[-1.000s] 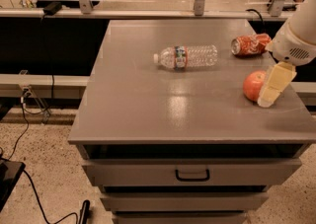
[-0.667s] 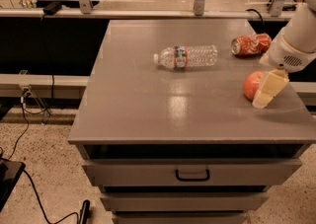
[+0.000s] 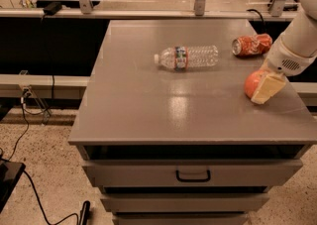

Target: Pick apple

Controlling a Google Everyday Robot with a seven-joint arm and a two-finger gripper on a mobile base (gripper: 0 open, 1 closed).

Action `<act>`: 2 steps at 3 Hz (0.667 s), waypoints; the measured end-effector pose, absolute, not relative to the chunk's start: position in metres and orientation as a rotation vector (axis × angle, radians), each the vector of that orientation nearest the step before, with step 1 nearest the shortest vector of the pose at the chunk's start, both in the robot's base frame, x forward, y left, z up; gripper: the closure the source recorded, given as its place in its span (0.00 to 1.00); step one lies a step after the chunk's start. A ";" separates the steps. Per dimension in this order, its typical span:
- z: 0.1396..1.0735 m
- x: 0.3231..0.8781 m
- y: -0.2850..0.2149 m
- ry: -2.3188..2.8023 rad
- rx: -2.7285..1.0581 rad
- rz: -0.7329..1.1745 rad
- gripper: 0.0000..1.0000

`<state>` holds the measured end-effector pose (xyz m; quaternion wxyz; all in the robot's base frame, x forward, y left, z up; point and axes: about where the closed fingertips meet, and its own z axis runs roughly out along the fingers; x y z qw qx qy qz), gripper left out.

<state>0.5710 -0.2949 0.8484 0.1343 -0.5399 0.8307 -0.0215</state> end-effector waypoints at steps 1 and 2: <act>0.864 0.572 -0.302 2.409 -1.522 -0.074 0.88; 0.890 0.571 -0.303 2.372 -1.506 -0.062 0.94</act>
Offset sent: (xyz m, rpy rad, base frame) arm -0.0027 -0.0099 0.0829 0.0765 -0.0982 -0.0100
